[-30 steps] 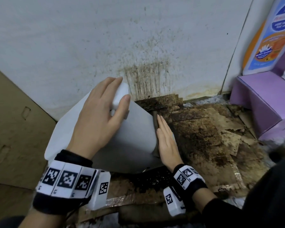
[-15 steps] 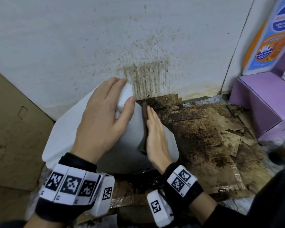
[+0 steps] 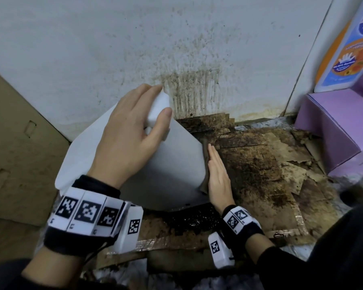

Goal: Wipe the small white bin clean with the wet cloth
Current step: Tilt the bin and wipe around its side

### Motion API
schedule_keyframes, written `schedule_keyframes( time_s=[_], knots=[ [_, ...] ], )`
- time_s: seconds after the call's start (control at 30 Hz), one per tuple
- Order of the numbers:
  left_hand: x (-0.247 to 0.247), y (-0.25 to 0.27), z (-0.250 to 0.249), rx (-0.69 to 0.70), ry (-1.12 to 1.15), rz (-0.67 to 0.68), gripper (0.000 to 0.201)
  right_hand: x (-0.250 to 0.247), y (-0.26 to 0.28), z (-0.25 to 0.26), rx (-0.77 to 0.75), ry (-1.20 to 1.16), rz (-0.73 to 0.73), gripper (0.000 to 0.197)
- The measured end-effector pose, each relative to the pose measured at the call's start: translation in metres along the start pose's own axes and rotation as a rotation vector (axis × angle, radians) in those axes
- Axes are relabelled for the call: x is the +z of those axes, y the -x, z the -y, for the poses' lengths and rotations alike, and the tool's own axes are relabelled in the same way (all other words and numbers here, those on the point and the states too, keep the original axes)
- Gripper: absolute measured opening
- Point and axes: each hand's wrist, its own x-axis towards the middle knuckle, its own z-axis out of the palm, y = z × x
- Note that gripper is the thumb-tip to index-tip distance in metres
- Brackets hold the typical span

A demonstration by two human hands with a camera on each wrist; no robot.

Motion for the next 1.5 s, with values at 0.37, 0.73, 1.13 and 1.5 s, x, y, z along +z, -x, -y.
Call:
schedule_keyframes(
  time_s=[0.37, 0.73, 1.13, 1.5],
  knots=[
    [0.002, -0.002, 0.002, -0.007, -0.022, -0.026, 0.052, 0.003, -0.010, 0.018, 0.085, 0.023, 0.046, 0.052],
    [0.002, -0.001, 0.002, -0.005, 0.007, -0.018, 0.055, 0.028, -0.006, 0.112, -0.371, -0.065, 0.118, 0.052],
    [0.001, 0.000, 0.000, -0.006, 0.011, 0.007, 0.054, -0.011, -0.012, -0.018, 0.227, -0.072, 0.030, 0.063],
    [0.006, -0.002, -0.004, 0.005, -0.016, 0.010, 0.057, 0.024, -0.009, 0.106, -0.117, -0.075, 0.122, 0.060]
  ],
)
